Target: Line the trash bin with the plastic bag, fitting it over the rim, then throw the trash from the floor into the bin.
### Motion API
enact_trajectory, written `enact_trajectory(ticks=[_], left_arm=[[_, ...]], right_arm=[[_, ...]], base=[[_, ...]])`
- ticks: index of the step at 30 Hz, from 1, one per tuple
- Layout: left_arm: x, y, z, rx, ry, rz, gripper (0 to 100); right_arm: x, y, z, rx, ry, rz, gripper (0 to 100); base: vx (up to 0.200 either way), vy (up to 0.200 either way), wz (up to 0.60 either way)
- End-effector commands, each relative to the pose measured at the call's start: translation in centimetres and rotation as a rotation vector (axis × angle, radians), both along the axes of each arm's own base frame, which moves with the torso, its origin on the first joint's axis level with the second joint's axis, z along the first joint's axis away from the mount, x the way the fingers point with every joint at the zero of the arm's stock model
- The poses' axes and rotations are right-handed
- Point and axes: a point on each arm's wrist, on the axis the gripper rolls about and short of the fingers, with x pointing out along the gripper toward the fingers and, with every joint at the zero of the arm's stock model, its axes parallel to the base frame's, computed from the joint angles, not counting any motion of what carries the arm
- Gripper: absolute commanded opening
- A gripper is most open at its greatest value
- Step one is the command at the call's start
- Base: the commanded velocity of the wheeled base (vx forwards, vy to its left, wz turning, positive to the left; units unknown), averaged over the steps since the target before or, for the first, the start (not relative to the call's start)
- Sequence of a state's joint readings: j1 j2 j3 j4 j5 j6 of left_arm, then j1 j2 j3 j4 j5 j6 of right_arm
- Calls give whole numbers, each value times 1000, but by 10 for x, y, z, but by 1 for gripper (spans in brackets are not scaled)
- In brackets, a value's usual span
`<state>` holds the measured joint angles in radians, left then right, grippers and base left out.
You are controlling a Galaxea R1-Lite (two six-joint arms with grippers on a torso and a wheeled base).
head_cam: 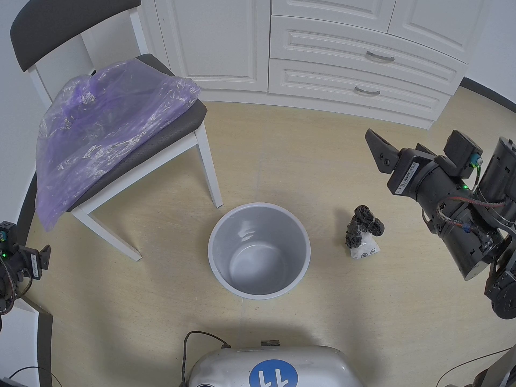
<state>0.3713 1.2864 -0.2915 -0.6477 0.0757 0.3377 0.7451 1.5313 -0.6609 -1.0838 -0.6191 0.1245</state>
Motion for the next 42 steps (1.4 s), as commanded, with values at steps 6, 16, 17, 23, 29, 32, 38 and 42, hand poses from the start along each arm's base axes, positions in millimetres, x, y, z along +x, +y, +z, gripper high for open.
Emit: enact_trajectory(ticks=[6,16,17,23,29,32,38,42], left_arm=[[24,12,-12,-2,-19,23,100],[39,14,-16,-48,-87,23,100],[40,12,-15,-54,-94,16,100],[47,11,-14,-71,-120,44,100],[56,9,-14,-91,-140,34,100],[68,9,-15,-95,-180,81,100],[82,11,-21,-82,-233,132,100],[86,12,-19,-70,-286,131,100]], right_arm=[[3,3,-1,-3,2,1,100],[3,4,-2,-6,6,4,100],[3,4,-3,-7,7,4,100],[3,4,-4,-10,9,3,100],[1,4,-4,-17,10,6,100],[0,4,-4,-16,9,6,100],[0,4,-4,-17,10,8,100],[-1,3,-2,-14,5,7,100]], base=[[0,0,0],[0,0,0],[0,0,0],[0,0,0],[0,0,0],[0,0,0],[0,0,0],[0,0,0]])
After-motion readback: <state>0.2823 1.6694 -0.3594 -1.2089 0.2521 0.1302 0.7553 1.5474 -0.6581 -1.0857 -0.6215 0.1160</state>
